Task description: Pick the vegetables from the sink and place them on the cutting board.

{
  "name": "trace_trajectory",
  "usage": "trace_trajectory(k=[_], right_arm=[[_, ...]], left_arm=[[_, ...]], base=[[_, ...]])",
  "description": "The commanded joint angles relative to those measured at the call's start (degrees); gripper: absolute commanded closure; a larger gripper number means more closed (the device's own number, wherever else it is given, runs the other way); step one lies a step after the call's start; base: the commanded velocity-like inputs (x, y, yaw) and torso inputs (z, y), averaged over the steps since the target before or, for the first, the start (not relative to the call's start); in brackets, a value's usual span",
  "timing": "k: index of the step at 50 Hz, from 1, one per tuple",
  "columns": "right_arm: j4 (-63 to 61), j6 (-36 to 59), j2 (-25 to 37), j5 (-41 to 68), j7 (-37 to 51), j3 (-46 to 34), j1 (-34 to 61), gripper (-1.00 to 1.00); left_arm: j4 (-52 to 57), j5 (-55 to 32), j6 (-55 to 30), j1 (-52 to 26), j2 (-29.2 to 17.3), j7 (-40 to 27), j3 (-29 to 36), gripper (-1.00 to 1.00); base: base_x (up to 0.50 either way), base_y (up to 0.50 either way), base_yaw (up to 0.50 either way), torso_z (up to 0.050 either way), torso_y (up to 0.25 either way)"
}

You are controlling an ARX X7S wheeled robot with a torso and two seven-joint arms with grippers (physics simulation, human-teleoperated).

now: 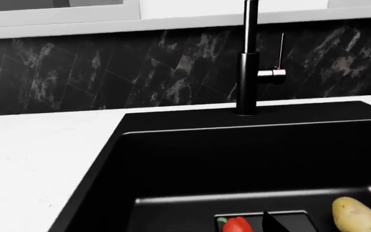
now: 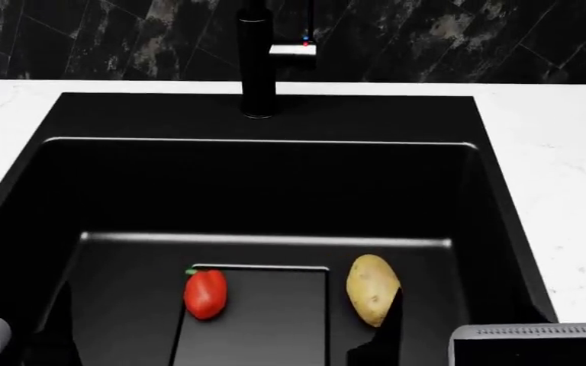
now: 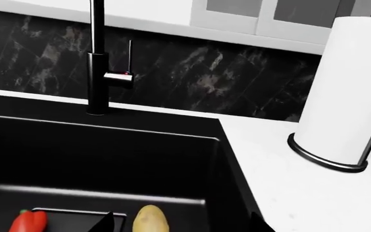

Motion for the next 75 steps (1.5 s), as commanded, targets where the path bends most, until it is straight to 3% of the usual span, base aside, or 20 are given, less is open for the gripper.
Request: trace_trajectory(k=[1, 8, 13, 15, 16, 19, 23, 26, 29, 38, 43, 50, 56, 58, 59, 68, 75], right_arm=[[0.6, 6.8, -0.5, -1.6, -0.9, -3.4, 8.3, -1.0], [5.3, 18.4, 2.0, 1.4, -2.3, -5.5, 23.7, -1.0], [17.6, 18.4, 7.7, 26.4, 11.3, -1.5, 32.0, -1.0], [21.6, 18.2, 9.1, 30.6, 14.0, -2.6, 35.0, -1.0], [24.7, 18.3, 9.6, 32.5, 14.8, -3.5, 36.8, -1.0], [30.0, 16.5, 9.3, 32.3, 14.0, -4.6, 40.3, -1.0], [35.0, 11.9, 9.9, 30.6, 12.6, -7.0, 40.4, -1.0], [36.2, 10.8, 10.0, 30.1, 12.5, -7.6, 40.3, -1.0], [38.7, 9.1, 10.2, 29.2, 11.9, -8.9, 40.8, -1.0], [50.3, 4.6, 7.2, 27.6, 8.2, -13.5, 44.9, -1.0], [56.6, 3.8, 5.2, 27.0, 6.5, -15.8, 48.0, -1.0], [71.0, -6.0, 0.7, 22.2, 5.7, -18.3, 50.1, -1.0], [76.4, -10.5, 0.5, 19.7, 5.2, -20.1, 50.3, -1.0], [77.3, -11.9, -0.1, 19.8, 4.5, -20.1, 49.9, -1.0], [78.4, -12.8, -0.4, 19.5, 4.2, -20.4, 49.7, -1.0], [82.1, -15.7, -1.0, 18.8, 2.1, -22.4, 49.4, -1.0], [82.8, -18.3, -0.5, 18.9, 0.8, -22.5, 47.5, -1.0]], left_arm=[[0.8, 3.5, -2.3, -1.5, 2.1, 3.4, 0.3, -1.0], [3.3, 1.3, -3.7, 0.4, 1.5, 5.0, -2.8, -1.0], [3.4, 1.3, -9.6, -4.3, 2.1, 3.2, -2.1, -1.0], [3.4, 1.1, -14.2, -7.6, 1.4, 3.0, -2.2, -1.0], [1.5, 0.1, -20.2, -13.4, 2.8, 3.1, -3.0, -1.0], [-3.9, -0.8, -26.5, -24.3, 3.7, 2.9, -2.1, -1.0], [-15.2, -0.6, -27.6, -36.1, 4.5, 2.1, 2.2, -1.0], [-19.8, -1.2, -29.8, -41.1, 4.6, 2.7, 1.7, -1.0], [-29.3, 0.4, -24.0, -45.3, 5.0, 1.3, 6.7, -1.0], [-44.6, -0.4, -21.4, -52.8, 8.1, 0.2, 11.1, -1.0], [-50.4, -1.7, -18.2, -53.9, 7.9, -1.2, 13.0, -1.0], [-57.3, -2.4, -13.4, -52.3, 7.7, -4.3, 15.0, -1.0], [-62.7, -2.1, -7.9, -50.4, 7.0, -5.9, 15.8, -1.0], [-62.6, -0.5, -4.6, -48.9, 6.0, -6.0, 19.4, -1.0], [-64.0, -1.5, -5.1, -48.7, 7.0, -6.8, 17.1, -1.0], [-66.3, -3.3, -1.0, -48.1, 7.2, -7.7, 17.7, -1.0], [-63.8, -4.8, -4.9, -48.9, 6.9, -8.9, 19.0, -1.0]], base=[[0.0, 0.0, 0.0, 0.0, 0.0], [0.0, 0.0, 0.0, 0.0, 0.0], [0.0, 0.0, 0.0, 0.0, 0.0], [0.0, 0.0, 0.0, 0.0, 0.0], [0.0, 0.0, 0.0, 0.0, 0.0], [0.0, 0.0, 0.0, 0.0, 0.0], [0.0, 0.0, 0.0, 0.0, 0.0], [0.0, 0.0, 0.0, 0.0, 0.0], [0.0, 0.0, 0.0, 0.0, 0.0], [0.0, 0.0, 0.0, 0.0, 0.0], [0.0, 0.0, 0.0, 0.0, 0.0], [0.0, 0.0, 0.0, 0.0, 0.0], [0.0, 0.0, 0.0, 0.0, 0.0], [0.0, 0.0, 0.0, 0.0, 0.0], [0.0, 0.0, 0.0, 0.0, 0.0], [0.0, 0.0, 0.0, 0.0, 0.0], [0.0, 0.0, 0.0, 0.0, 0.0]])
